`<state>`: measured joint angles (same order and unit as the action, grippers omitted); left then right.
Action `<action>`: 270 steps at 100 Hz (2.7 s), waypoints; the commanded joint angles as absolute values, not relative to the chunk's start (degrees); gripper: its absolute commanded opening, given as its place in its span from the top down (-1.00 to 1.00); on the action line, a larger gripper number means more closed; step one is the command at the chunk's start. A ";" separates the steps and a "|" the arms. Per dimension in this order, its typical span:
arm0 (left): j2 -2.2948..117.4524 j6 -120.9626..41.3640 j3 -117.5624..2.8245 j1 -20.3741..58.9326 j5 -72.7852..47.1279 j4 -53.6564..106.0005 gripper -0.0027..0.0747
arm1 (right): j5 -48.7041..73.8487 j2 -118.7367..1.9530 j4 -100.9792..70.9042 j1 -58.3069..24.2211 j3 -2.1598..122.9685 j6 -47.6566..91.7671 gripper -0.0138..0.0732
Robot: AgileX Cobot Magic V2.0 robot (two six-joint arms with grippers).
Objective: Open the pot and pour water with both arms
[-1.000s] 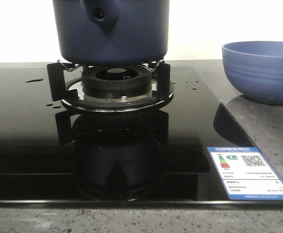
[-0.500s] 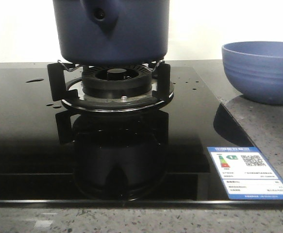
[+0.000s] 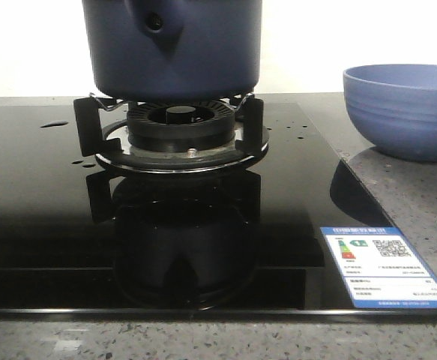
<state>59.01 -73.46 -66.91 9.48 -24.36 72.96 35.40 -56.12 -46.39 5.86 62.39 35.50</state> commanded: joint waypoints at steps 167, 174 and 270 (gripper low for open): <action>17.83 -58.48 -21.39 9.20 -4.45 67.18 0.98 | 14.62 -20.06 -60.16 5.65 16.94 57.59 0.84; 17.83 -37.32 -21.29 9.20 -2.31 47.04 0.98 | 14.62 -20.06 -60.16 5.65 16.94 57.59 0.84; -1.78 3.71 2.01 5.10 0.00 4.87 0.98 | 14.62 -20.06 -60.16 5.65 16.94 57.59 0.84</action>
<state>-0.17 2.94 0.07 4.29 -3.50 5.10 17.15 -19.85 -58.85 5.86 15.38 56.98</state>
